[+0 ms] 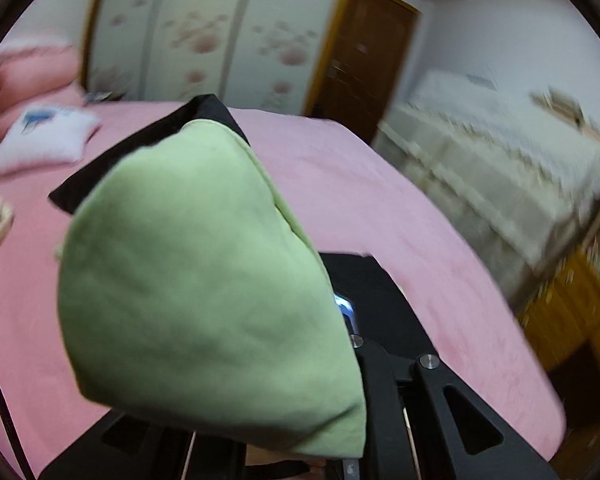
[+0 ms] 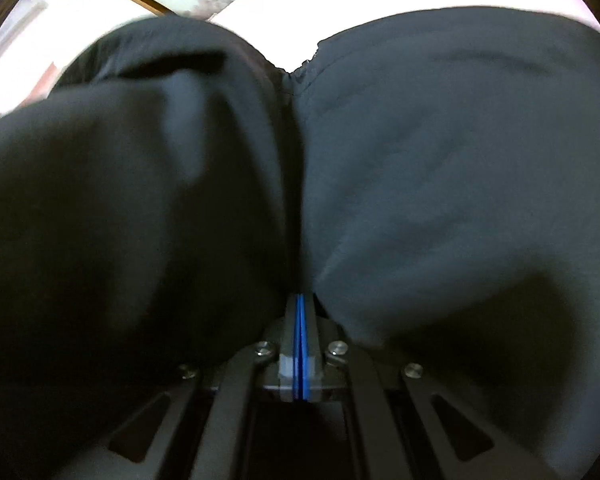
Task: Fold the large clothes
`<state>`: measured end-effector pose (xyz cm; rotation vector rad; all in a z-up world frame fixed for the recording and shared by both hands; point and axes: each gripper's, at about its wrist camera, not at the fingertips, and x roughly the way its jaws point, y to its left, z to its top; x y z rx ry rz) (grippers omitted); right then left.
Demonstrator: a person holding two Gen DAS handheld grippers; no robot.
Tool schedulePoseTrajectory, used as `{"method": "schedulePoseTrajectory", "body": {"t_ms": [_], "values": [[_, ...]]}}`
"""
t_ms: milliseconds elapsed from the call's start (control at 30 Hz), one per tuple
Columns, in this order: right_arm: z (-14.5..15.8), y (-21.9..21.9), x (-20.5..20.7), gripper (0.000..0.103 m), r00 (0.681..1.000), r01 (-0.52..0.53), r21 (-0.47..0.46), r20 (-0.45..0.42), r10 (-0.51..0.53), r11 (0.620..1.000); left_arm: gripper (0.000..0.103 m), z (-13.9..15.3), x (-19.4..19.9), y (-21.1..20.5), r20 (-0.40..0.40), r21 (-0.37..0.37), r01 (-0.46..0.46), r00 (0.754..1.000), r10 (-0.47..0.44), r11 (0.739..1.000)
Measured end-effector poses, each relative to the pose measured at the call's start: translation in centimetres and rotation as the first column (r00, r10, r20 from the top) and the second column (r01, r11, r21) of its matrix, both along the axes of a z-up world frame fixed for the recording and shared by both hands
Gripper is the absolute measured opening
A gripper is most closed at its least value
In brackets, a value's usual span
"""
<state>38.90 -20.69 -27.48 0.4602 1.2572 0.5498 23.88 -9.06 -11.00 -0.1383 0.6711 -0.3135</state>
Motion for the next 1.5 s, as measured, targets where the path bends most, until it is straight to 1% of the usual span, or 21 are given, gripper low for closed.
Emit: {"method": "schedulePoseTrajectory", "body": {"t_ms": [67,133,167,267,333,500,567,633,733,833,900,1033,1167,1200,1233,1267,1300,1333,1400,1433,1500], "values": [[-1.3,-2.0,0.1,0.000,0.999,0.023,0.139,-0.033,-0.019,0.990,0.006,-0.2,-0.1,-3.4,0.008,0.081,0.063,0.998,-0.064,0.995],[-2.4,-3.4,0.1,0.000,0.998,0.037,0.245,-0.050,-0.026,0.969,0.007,-0.9,-0.2,-6.5,0.005,0.173,0.131,0.991,-0.134,0.976],[-2.8,-4.0,0.1,0.000,0.998,0.036,0.285,-0.051,-0.023,0.958,0.007,-1.3,-0.6,-7.9,0.008,0.227,0.156,0.987,-0.162,0.961],[-3.6,-5.2,0.2,0.000,0.998,0.038,0.368,-0.059,-0.017,0.929,0.007,-2.4,-1.3,-11.3,0.037,0.415,0.188,0.974,-0.222,0.890],[-3.8,-5.6,0.4,0.000,0.998,0.041,0.388,-0.069,-0.015,0.921,0.008,-2.5,-1.4,-12.1,0.035,0.447,0.199,0.970,-0.240,0.872],[-3.2,-8.2,0.7,0.000,0.992,0.084,0.366,-0.120,-0.043,0.927,0.008,-1.6,-0.4,-11.2,-0.014,0.359,0.243,0.967,-0.255,0.901],[-2.5,-10.6,0.9,0.000,0.990,0.119,0.338,-0.114,-0.085,0.934,0.013,-1.5,0.0,-11.0,-0.034,0.296,0.290,0.955,-0.293,0.910],[-1.4,-12.9,1.2,0.000,0.993,0.113,0.246,-0.070,-0.098,0.963,0.013,-1.3,-0.5,-11.9,-0.018,0.277,0.316,0.946,-0.323,0.908],[-0.2,-15.2,1.9,0.000,0.999,0.045,0.126,-0.031,-0.041,0.991,0.013,-1.5,-1.1,-13.4,0.014,0.301,0.339,0.933,-0.360,0.891],[0.2,-17.7,2.4,0.000,0.998,0.038,0.116,-0.055,-0.032,0.993,0.013,-1.7,-1.6,-14.7,0.035,0.336,0.344,0.926,-0.376,0.877],[0.8,-20.6,2.6,0.000,0.993,0.096,0.125,-0.076,-0.087,0.987,0.013,-2.0,-1.8,-14.6,0.001,0.341,0.361,0.923,-0.384,0.868],[3.1,-26.5,2.4,0.000,0.977,0.212,0.111,-0.038,-0.209,0.971,0.013,-3.6,-2.2,-15.6,-0.060,0.337,0.414,0.906,-0.420,0.845],[6.1,-32.0,2.3,0.005,0.939,0.343,0.045,0.024,-0.344,0.938,0.014,-5.8,-3.0,-16.8,-0.108,0.376,0.460,0.884,-0.454,0.805],[6.9,-32.9,2.3,0.005,0.929,0.368,0.036,0.041,-0.369,0.929,0.018,-6.4,-3.1,-17.1,-0.133,0.373,0.476,0.877,-0.462,0.797],[7.7,-33.7,2.2,0.005,0.918,0.391,0.031,0.060,-0.393,0.920,0.028,-7.3,-3.1,-17.5,-0.177,0.350,0.505,0.862,-0.474,0.789],[8.6,-34.4,1.9,0.005,0.908,0.411,0.033,0.078,-0.413,0.911,0.034,-8.3,-2.9,-18.0,-0.252,0.295,0.555,0.831,-0.497,0.778],[9.7,-35.1,1.8,0.005,0.898,0.427,0.053,0.095,-0.430,0.903,0.036,-9.4,-2.6,-18.3,-0.335,0.216,0.600,0.786,-0.519,0.770],[10.6,-34.6,2.5,0.005,0.894,0.429,0.076,0.102,-0.435,0.900,0.036,-10.1,-2.5,-18.4,-0.383,0.172,0.613,0.763,-0.521,0.771],[11.8,-33.0,2.6,0.005,0.908,0.393,0.117,0.110,-0.405,0.912,0.036,-10.5,-2.7,-18.3,-0.401,0.155,0.597,0.766,-0.503,0.787],[11.8,-32.4,1.7,0.010,0.919,0.367,0.114,0.112,-0.379,0.923,0.037,-10.2,-2.9,-18.1,-0.393,0.149,0.594,0.769,-0.504,0.791],[11.2,-29.7,2.3,0.032,0.941,0.310,0.068,0.116,-0.317,0.948,0.047,-9.4,-2.9,-17.6,-0.407,0.101,0.593,0.758,-0.511,0.799]]}}
